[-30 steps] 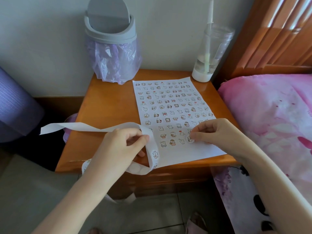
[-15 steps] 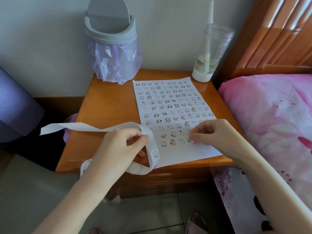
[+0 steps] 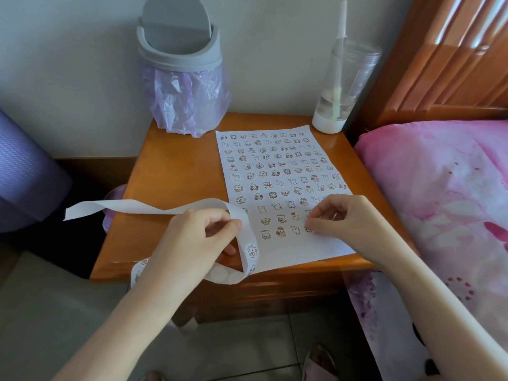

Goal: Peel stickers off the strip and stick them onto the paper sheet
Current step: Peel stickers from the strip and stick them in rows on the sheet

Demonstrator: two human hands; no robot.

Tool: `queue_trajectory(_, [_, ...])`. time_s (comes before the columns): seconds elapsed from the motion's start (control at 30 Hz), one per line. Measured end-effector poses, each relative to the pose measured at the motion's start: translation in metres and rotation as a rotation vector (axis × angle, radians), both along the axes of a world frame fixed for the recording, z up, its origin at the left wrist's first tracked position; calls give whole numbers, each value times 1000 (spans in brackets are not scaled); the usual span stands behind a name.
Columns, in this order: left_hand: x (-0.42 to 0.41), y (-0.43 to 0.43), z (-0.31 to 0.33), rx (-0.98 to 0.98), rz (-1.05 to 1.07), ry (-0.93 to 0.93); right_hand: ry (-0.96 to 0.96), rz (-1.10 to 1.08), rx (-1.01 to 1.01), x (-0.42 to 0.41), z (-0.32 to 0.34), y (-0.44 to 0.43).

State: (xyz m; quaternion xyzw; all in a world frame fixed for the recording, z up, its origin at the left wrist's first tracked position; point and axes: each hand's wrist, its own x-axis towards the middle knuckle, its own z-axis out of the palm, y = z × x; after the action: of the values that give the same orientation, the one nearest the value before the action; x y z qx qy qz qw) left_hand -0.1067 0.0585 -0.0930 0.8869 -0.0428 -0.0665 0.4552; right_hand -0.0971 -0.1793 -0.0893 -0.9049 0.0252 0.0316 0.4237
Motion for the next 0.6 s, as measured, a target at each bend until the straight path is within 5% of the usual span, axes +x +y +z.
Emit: queue_trajectory(0.6, [0,0,2,21,-2,-3,-22,8,-57,3,-6,-6])
